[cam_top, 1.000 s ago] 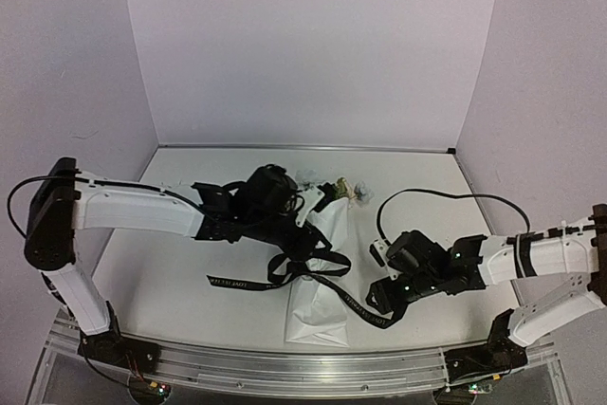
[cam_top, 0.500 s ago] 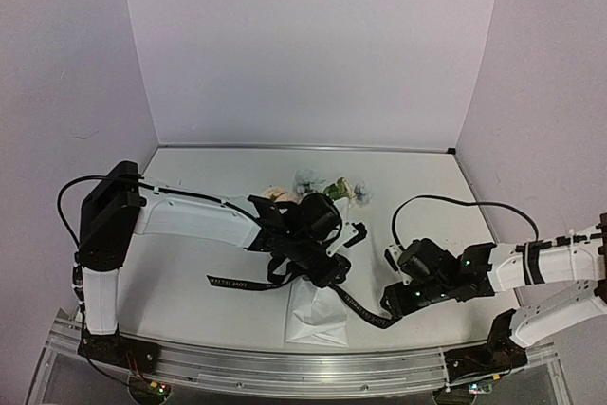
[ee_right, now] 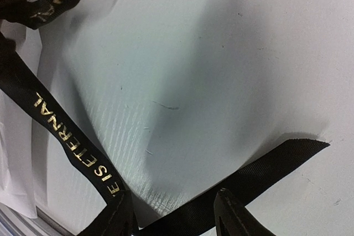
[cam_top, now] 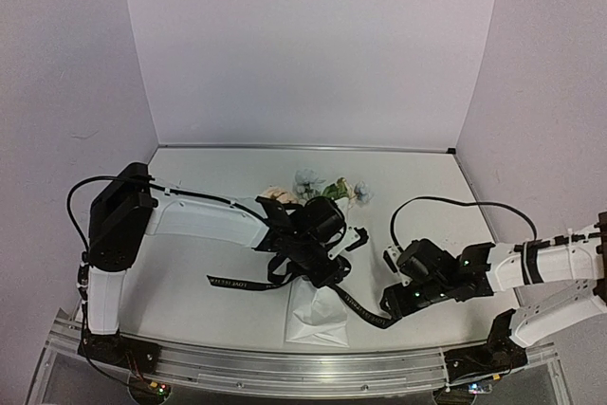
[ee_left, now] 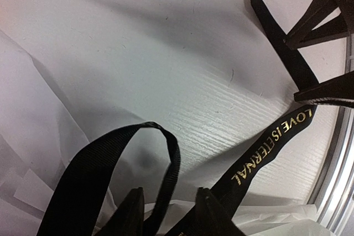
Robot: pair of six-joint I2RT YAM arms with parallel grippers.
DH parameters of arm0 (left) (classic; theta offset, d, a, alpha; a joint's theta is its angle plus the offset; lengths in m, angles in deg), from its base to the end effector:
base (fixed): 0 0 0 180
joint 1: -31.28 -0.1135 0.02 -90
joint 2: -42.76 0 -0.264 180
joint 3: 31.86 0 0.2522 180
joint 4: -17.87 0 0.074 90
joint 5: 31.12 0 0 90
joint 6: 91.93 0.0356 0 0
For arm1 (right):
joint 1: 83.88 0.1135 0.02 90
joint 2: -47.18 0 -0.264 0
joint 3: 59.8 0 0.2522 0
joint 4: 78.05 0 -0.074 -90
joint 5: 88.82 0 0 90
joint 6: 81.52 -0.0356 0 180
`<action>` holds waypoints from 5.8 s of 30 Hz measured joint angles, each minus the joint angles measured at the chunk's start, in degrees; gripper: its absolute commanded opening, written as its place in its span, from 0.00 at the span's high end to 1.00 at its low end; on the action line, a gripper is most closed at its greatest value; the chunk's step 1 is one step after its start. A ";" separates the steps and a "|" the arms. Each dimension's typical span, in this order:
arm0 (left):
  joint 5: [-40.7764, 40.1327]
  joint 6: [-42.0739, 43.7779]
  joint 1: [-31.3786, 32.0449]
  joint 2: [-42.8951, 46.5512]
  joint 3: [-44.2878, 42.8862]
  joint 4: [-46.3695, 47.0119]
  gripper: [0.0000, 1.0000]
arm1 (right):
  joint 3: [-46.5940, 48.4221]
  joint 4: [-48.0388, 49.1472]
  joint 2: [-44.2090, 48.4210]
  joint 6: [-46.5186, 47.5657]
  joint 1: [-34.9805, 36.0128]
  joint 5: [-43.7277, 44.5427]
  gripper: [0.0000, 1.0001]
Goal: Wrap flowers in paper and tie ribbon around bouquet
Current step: Cross the half-tied ribbon over the folded bouquet.
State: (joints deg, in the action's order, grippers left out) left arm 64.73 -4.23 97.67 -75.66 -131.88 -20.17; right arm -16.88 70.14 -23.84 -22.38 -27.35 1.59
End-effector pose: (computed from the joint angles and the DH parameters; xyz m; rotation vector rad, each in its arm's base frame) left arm 0.1751 -0.4096 0.1749 1.4449 2.2312 -0.5643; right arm 0.1169 0.1763 0.1495 -0.6004 2.6468 0.4969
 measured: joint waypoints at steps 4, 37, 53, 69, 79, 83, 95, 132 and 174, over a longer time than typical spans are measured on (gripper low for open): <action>0.06 0.94 0.00 -0.21 0.00 -0.32 0.96 | 0.36 0.00 -1.33 0.53 0.00 -1.58 0.49; 2.04 0.26 -1.97 9.81 11.49 8.15 1.00 | 6.59 11.03 -15.28 2.57 -0.01 -11.96 1.00; 5.08 0.81 -2.01 14.96 15.96 12.90 1.00 | 17.56 10.40 -20.17 -2.61 -5.08 -17.74 1.00; 7.53 1.04 -2.01 14.96 15.96 11.62 1.00 | 19.89 16.67 -25.60 -8.27 -8.37 -22.69 1.00; 6.86 1.03 -2.03 14.96 16.24 10.95 1.00 | 18.86 18.75 -23.29 -9.77 -8.39 -23.95 1.00; 5.72 0.98 -2.05 14.97 17.84 11.90 1.00 | 17.38 19.09 -20.74 -10.21 -8.39 -24.22 1.00; 4.04 0.82 -2.05 16.53 20.18 14.06 1.00 | 17.19 24.27 -23.03 -14.02 -8.39 -27.43 1.00; -0.98 -6.08 -3.56 29.51 32.26 19.99 0.59 | 20.84 38.15 -32.09 -24.81 -8.39 -36.78 1.00; 7.76 -17.87 -8.59 26.41 37.31 28.96 0.80 | 23.11 39.90 -34.68 -28.81 -8.37 -42.93 1.00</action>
State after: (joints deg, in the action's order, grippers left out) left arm 72.49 -22.10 89.08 -49.24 -94.57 8.78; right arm 6.22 110.04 -58.53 -51.19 -35.72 -41.34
